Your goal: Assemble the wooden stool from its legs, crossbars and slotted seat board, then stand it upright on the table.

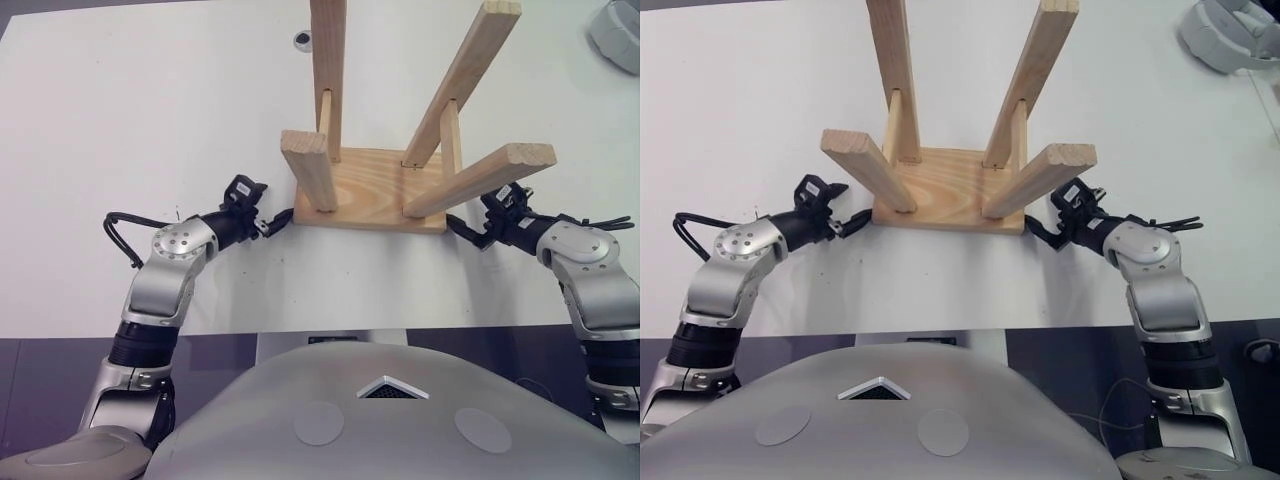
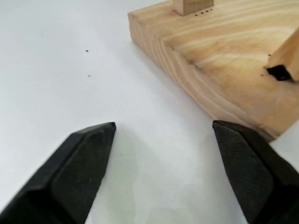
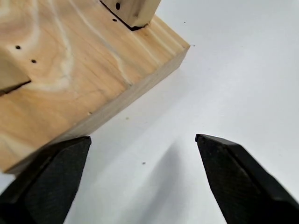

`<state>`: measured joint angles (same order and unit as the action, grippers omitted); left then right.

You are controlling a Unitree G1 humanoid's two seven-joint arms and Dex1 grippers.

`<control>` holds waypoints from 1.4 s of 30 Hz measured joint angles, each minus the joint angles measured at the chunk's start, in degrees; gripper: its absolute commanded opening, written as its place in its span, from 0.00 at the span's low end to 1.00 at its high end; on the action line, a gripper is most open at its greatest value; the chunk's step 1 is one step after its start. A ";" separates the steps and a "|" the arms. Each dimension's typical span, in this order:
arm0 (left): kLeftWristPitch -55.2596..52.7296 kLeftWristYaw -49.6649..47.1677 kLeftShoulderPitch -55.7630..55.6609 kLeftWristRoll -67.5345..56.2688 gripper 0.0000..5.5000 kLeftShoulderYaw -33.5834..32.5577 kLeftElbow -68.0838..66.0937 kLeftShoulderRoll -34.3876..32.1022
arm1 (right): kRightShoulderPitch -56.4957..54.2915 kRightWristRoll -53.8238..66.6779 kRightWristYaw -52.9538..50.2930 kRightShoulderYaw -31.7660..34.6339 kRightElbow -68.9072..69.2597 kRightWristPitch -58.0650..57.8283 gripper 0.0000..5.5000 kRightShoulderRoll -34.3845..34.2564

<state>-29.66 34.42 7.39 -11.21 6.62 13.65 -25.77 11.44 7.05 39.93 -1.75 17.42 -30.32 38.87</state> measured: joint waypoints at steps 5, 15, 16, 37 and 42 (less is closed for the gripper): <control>-9.82 -1.82 0.28 -7.50 0.70 -6.33 12.91 0.88 | 0.64 4.48 6.02 2.72 7.43 -8.10 0.77 5.46; -17.34 -1.19 5.83 -9.82 0.70 -7.21 25.90 -5.52 | -1.03 11.72 12.18 10.73 10.44 -14.87 0.77 10.72; -18.07 -1.18 5.94 -11.09 0.70 -7.57 26.28 -5.58 | -1.18 11.73 12.62 10.87 10.29 -14.87 0.77 11.25; -21.90 -3.81 4.26 -21.57 0.70 -15.76 28.89 -5.17 | -4.97 17.49 12.70 15.65 12.17 -18.46 0.77 11.18; -10.62 6.25 6.62 -19.53 0.70 -18.47 19.91 -10.79 | -2.24 12.79 11.39 15.14 6.76 -5.18 0.77 9.42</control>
<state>-40.27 40.66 14.02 -30.75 -11.86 33.56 -36.56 9.20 19.85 51.31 13.39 24.18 -35.49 48.28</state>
